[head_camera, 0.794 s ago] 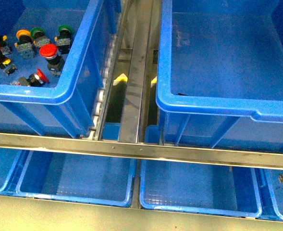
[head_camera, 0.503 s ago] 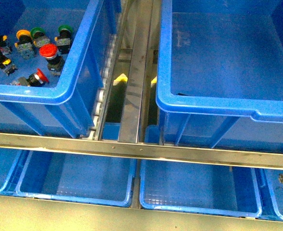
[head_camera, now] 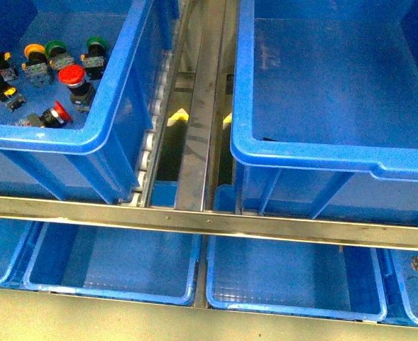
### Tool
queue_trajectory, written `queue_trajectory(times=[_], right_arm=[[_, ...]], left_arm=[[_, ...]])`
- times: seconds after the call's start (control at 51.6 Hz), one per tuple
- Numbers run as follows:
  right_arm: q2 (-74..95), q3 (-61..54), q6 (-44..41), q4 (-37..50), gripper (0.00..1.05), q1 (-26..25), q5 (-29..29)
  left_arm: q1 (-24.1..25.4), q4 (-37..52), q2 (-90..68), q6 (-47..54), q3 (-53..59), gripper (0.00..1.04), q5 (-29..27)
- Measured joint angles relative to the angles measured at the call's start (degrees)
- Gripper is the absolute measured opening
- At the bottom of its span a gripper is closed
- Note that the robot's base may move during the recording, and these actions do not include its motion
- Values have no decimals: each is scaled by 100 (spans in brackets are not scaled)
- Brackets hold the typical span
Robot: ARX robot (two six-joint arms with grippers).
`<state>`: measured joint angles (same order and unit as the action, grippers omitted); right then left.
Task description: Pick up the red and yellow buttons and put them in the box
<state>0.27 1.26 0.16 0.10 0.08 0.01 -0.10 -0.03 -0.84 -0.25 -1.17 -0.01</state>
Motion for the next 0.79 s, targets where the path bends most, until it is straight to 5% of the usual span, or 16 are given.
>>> queue_trajectory(times=[0.794], right_arm=[[0, 0, 0, 0, 98, 0, 0]], left_arm=[[-4, -42, -35, -33, -15, 97, -33]])
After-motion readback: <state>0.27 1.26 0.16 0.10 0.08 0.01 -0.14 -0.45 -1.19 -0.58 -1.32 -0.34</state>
